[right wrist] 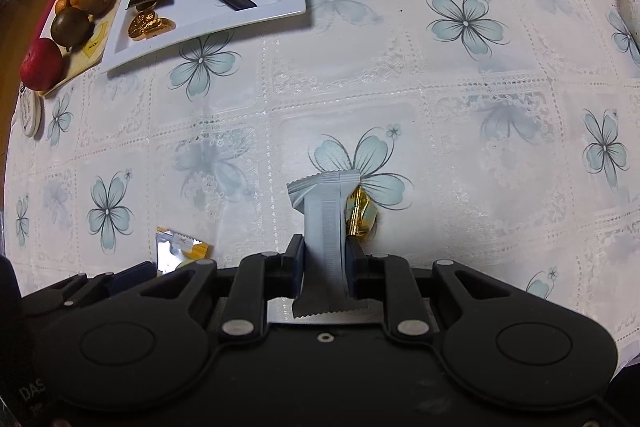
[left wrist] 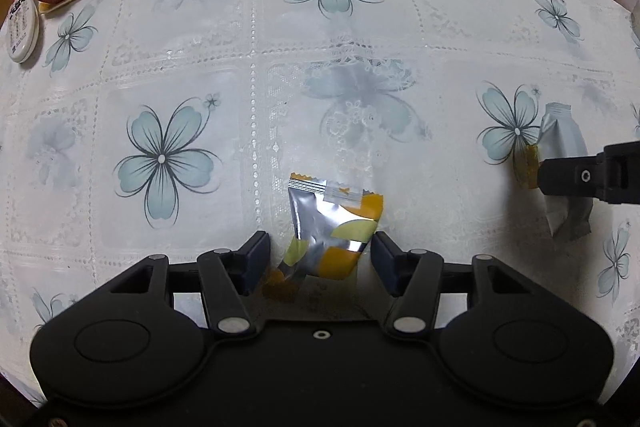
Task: Organize snacks
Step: 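Lift both packets and carry them toward the gold tray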
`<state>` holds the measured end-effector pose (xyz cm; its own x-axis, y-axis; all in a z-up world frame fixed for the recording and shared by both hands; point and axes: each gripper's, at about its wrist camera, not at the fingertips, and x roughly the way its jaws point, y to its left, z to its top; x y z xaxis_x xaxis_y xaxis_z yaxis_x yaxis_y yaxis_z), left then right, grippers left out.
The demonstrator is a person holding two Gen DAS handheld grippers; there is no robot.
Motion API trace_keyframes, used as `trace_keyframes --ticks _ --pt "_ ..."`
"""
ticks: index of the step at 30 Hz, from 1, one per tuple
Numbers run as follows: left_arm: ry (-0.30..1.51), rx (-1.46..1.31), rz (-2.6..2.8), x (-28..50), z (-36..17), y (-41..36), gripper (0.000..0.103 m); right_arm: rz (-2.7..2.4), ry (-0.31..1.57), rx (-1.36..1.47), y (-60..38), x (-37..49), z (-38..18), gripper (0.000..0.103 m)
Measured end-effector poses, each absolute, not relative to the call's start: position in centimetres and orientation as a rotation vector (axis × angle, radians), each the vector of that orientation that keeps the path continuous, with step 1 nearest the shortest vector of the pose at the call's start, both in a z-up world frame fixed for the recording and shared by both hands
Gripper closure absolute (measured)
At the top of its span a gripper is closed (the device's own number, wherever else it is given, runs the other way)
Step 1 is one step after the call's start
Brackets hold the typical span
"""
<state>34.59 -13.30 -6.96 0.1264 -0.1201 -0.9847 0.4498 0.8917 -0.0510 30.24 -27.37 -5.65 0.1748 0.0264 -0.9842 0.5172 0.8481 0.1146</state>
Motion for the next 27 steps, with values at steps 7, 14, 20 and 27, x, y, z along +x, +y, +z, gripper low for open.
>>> trace_keyframes --ticks 7,14,20,27 --pt "1.386 0.232 -0.389 35.1 -6.4 -12.5 0.06 -0.356 1.341 0.478 -27.6 29.7 -4.9 0.082" --pt "1.385 0.124 -0.356 35.6 -4.3 -10.4 0.06 -0.337 1.277 0.499 -29.0 28.3 -2.8 0.082" --pt "1.379 0.049 -0.348 33.5 -1.8 -8.0 0.06 -0.331 1.262 0.547 -30.3 26.2 -1.9 0.082" --pt "1.324 -0.024 -0.327 27.0 0.7 -5.5 0.06 -0.351 1.217 0.56 -30.4 21.7 -0.4 0.082"
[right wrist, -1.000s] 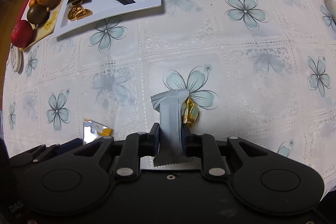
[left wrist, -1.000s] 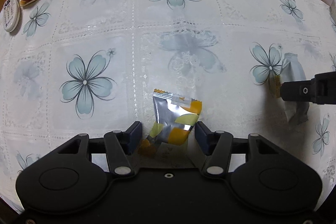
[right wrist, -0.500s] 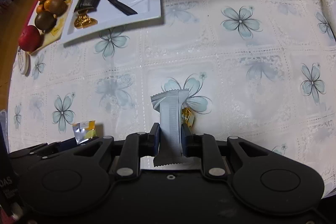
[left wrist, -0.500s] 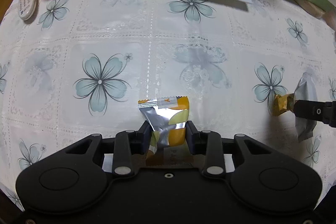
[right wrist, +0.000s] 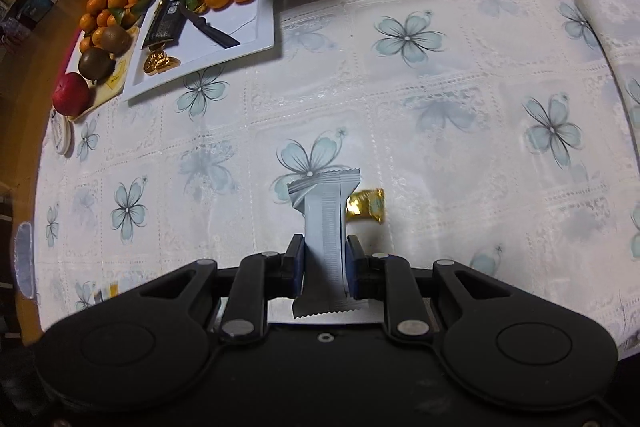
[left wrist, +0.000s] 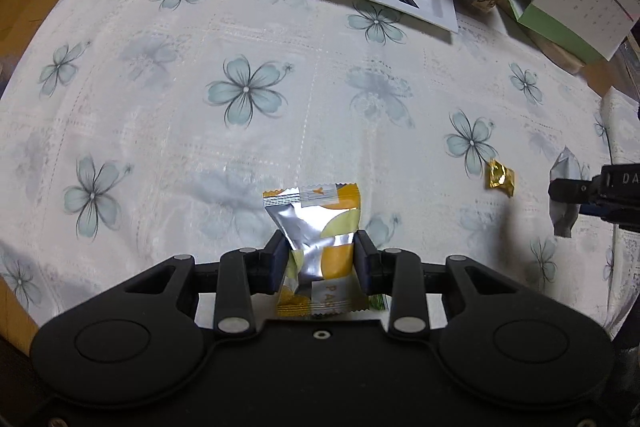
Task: Organize snacks
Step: 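Lift both packets and carry them toward the gold tray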
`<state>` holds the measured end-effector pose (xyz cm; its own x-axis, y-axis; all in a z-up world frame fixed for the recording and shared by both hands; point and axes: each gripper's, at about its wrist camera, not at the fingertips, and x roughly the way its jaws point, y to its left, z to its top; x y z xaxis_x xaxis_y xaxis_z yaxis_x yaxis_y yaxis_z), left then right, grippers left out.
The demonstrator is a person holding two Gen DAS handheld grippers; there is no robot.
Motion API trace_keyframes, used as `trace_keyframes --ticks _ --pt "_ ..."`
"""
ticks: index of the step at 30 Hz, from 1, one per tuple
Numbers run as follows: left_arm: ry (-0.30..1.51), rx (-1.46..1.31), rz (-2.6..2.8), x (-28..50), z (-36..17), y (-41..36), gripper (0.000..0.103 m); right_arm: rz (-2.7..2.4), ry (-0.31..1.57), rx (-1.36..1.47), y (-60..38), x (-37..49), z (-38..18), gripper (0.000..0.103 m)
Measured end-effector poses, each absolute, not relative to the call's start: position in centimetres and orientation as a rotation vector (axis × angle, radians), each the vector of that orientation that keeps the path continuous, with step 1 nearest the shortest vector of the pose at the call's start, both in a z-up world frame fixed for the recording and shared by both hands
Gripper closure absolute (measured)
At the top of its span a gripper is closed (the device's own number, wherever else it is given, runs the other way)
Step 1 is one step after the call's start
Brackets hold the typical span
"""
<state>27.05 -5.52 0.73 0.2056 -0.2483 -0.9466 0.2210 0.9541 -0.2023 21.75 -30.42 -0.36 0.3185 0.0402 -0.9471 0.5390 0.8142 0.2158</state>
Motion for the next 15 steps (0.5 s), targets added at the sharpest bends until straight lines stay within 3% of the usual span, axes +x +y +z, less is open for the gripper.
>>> trace_keyframes --ticks 15 --pt "1.345 0.047 -0.351 15.0 2.3 -5.0 0.06 -0.274 1.133 0.543 -22.1 5.8 1.3 0.082"
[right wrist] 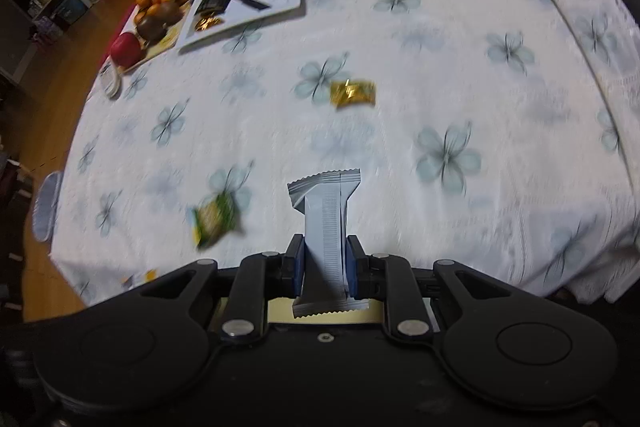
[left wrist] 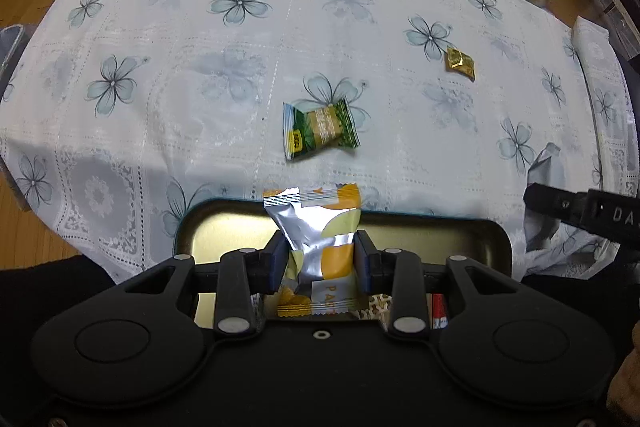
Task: Organize snacks
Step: 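Lift both packets and carry them toward the gold tray, then open both grippers to drop the packets onto the gold tray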
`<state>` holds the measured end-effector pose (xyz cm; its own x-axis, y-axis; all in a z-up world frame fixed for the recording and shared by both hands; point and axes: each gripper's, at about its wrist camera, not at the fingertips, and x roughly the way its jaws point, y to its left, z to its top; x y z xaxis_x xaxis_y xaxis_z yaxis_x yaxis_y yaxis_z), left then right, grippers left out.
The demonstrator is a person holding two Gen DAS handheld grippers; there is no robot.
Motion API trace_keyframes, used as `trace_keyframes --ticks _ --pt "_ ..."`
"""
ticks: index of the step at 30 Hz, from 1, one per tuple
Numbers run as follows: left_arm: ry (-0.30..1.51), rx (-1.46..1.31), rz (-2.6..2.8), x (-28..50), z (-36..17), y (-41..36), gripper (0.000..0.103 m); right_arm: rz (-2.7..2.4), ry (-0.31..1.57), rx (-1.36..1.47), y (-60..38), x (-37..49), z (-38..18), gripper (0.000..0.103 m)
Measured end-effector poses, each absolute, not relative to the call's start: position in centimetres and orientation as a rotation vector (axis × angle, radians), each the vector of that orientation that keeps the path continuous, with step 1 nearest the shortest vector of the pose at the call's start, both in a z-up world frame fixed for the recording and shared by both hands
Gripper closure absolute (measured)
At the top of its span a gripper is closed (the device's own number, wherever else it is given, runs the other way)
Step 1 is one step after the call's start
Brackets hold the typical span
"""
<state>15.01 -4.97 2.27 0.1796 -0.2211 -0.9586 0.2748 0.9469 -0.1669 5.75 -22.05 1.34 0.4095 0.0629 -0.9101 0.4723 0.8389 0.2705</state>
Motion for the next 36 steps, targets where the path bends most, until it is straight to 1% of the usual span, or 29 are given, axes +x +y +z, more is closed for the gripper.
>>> trace_keyframes --ticks 8,19,20,23,29,36 --pt "1.374 0.102 -0.347 12.6 1.4 -6.4 0.06 -0.312 1.273 0.482 -18.3 2.1 0.1 0.081" --pt "1.436 0.124 -0.307 15.0 0.9 -7.5 0.058 -0.261 1.289 0.49 -17.1 3.0 1.2 0.081" --pt "1.435 0.12 -0.308 15.1 1.0 -7.4 0.056 -0.262 1.29 0.492 -17.1 3.2 1.3 0.081" --pt "1.42 0.103 -0.307 15.1 1.5 -6.8 0.046 -0.267 1.288 0.489 -17.0 3.5 1.6 0.081" --pt "1.386 0.099 -0.291 14.1 2.1 -5.3 0.046 -0.28 1.283 0.462 -16.6 3.6 2.0 0.081" --pt "1.305 0.123 -0.236 12.0 2.9 -3.6 0.046 -0.276 1.28 0.442 -15.6 3.1 2.4 0.081"
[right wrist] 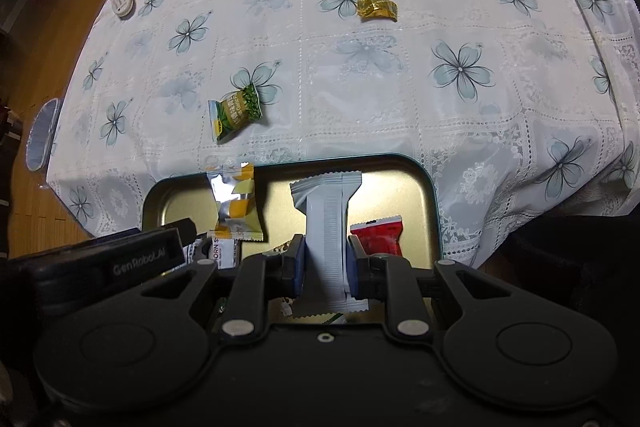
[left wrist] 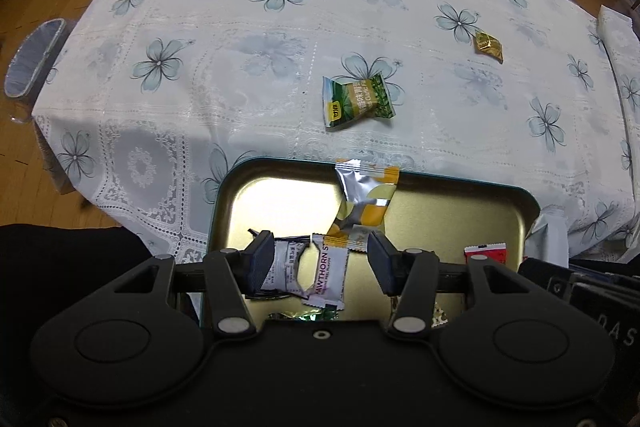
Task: Organize snacks
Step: 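Open both grippers to drop the packets onto the gold tray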
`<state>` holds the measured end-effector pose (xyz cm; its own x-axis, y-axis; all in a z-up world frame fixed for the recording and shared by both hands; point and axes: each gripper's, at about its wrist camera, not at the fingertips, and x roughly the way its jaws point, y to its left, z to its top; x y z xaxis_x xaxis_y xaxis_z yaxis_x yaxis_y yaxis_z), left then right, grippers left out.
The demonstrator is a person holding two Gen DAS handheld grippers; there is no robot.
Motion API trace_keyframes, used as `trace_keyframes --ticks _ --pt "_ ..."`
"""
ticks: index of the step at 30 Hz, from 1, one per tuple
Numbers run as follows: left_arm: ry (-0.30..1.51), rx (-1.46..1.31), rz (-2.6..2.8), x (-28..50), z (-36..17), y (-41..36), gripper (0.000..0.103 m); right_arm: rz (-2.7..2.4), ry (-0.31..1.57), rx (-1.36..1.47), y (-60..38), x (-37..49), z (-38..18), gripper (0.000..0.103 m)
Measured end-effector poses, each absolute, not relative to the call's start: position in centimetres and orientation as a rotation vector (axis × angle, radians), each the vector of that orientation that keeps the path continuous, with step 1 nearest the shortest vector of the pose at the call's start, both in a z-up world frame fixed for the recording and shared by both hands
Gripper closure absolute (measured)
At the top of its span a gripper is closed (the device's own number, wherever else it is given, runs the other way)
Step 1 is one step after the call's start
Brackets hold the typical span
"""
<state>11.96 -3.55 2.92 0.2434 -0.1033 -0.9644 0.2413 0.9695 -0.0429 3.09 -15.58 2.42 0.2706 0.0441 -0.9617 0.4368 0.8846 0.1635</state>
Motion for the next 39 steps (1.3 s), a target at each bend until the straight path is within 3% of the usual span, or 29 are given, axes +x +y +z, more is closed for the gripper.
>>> trace_keyframes --ticks 15,39 --pt "1.259 0.142 -0.198 6.8 2.1 -1.8 0.046 -0.299 1.288 0.42 -14.5 0.8 2.1 0.081" --pt "1.35 0.16 -0.256 4.6 0.6 -1.5 0.046 -0.246 1.436 0.485 -14.3 -2.2 -1.2 0.076"
